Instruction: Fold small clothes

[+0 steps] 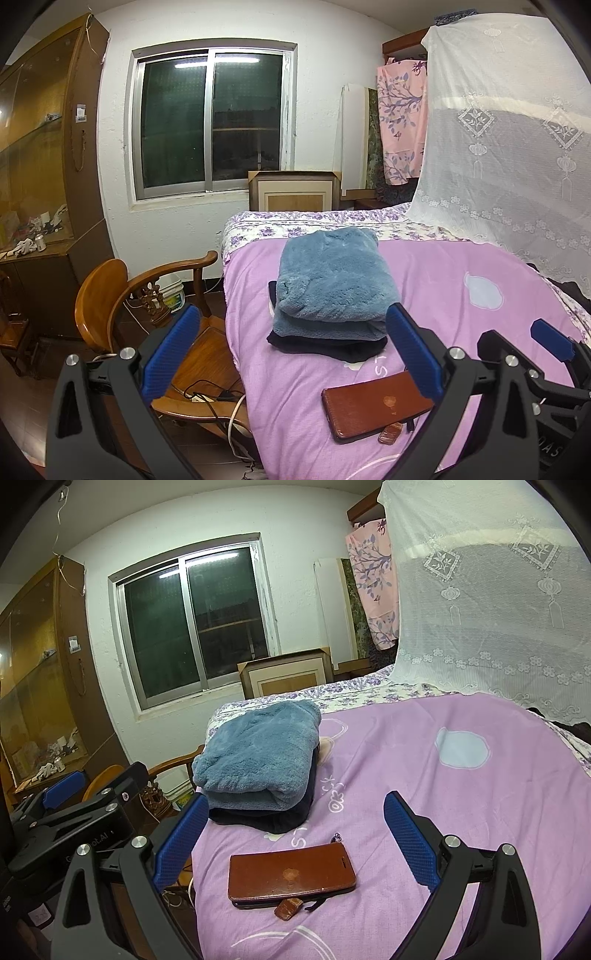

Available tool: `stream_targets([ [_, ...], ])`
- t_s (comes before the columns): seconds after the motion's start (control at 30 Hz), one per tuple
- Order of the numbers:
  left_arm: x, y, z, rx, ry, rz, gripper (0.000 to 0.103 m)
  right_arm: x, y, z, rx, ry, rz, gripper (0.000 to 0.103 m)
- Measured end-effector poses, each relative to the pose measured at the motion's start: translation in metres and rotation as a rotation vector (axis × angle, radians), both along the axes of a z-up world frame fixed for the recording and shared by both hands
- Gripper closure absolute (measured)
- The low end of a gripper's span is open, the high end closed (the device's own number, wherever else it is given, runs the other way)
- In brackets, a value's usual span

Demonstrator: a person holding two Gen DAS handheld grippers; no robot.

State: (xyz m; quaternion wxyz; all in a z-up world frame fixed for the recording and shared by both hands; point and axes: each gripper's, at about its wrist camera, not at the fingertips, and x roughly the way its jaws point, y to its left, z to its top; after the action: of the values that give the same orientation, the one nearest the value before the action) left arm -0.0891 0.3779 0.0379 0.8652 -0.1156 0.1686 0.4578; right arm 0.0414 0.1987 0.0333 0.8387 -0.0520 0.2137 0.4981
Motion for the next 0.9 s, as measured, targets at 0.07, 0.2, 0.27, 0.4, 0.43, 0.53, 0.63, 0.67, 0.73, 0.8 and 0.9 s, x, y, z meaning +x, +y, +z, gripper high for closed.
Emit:
stream_targets([
  [0.07, 0.0001, -0.0001, 0.0000, 0.000, 0.000, 0.000, 0.005, 0.0004, -0.0006, 0.0005, 0.000, 0.000, 0.001, 0.007],
  [0.2, 0.0002, -0.0003, -0.0003, 0.000, 0.000, 0.001, 0.005, 0.0002, -0.0004, 0.0005, 0.000, 0.000, 0.000, 0.007],
  [0.27, -0.0003, -0.0006, -0.0001, 0.001, 0.000, 0.001, 0.005, 0.0003, -0.0005, 0.0004, 0.000, 0.000, 0.001, 0.007],
  [0.4, -0.0001, -0.0004, -0.0002, 0.000, 0.000, 0.001, 0.005, 0.0002, -0.0006, 0.0004, 0.000, 0.000, 0.001, 0.007],
  [0.43, -0.0001, -0.0002, -0.0001, 0.000, 0.000, 0.001, 0.005, 0.0003, -0.0005, 0.0004, 0.000, 0.001, 0.001, 0.007],
  [0.53, 0.0002, 0.0002, -0.0001, -0.001, -0.001, 0.000, 0.005, 0.0004, -0.0008, 0.0004, 0.000, 0.000, 0.001, 0.007],
  [0.63, 0.0000, -0.0010, -0.0004, 0.003, 0.000, 0.002, 0.005, 0.0003, -0.0006, 0.0004, 0.000, 0.000, 0.001, 0.007],
  [0.67, -0.0005, -0.0013, -0.0007, 0.004, 0.000, 0.004, 0.005, 0.0004, -0.0007, 0.0004, -0.001, 0.000, 0.001, 0.007],
  [0.73, -0.0012, -0.0018, -0.0013, 0.004, 0.000, 0.005, 0.005, 0.0003, -0.0006, 0.0003, -0.001, 0.000, 0.001, 0.007],
  [0.8, -0.0012, -0.0017, -0.0013, 0.003, -0.001, 0.005, 0.005, 0.0009, -0.0005, 0.0001, -0.003, 0.000, 0.000, 0.007],
  [0.9, -0.0009, -0.0019, -0.0017, 0.005, -0.001, 0.005, 0.005, 0.0009, -0.0006, 0.0002, -0.003, 0.001, 0.000, 0.007],
])
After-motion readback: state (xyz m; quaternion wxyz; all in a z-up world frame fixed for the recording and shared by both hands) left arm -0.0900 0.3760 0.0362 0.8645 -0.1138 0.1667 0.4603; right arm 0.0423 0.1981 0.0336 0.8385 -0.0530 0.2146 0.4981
